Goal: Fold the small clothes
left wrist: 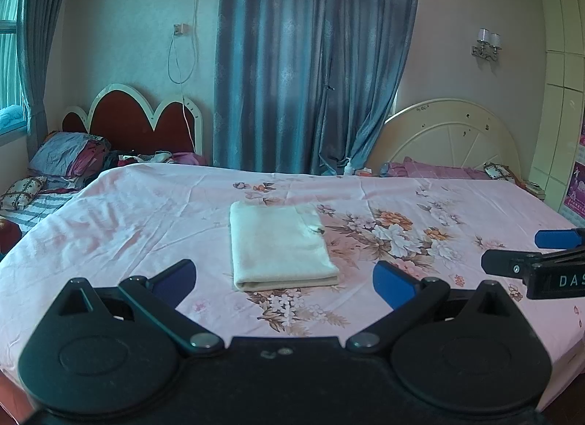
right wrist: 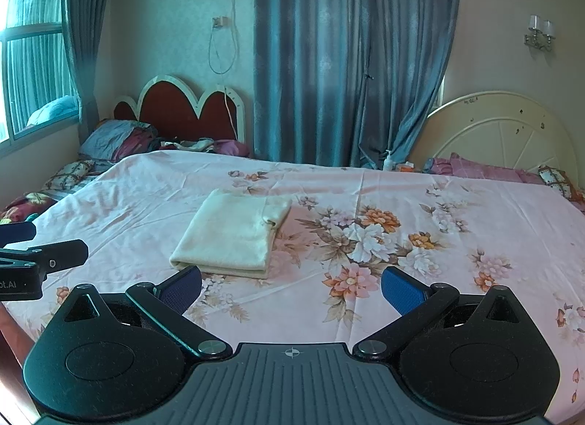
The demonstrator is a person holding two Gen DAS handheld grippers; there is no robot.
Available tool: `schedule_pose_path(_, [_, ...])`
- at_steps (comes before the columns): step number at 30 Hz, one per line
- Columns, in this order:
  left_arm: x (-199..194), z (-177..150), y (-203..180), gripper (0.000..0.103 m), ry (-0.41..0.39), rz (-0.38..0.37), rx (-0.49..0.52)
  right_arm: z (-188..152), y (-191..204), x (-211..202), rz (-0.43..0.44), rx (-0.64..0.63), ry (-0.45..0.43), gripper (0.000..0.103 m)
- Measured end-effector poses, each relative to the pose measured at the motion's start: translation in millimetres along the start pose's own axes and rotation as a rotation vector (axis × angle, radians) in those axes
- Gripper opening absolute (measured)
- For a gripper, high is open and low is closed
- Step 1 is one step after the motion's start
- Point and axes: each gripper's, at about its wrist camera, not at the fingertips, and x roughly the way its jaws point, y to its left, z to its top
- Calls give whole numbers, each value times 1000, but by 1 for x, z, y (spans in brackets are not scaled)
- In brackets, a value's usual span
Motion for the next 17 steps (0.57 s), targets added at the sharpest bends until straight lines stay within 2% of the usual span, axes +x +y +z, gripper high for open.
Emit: schedule_pose_path(17, [3,0,7,103,-29,-3,16,-1,3,1,18,-7,-11,103])
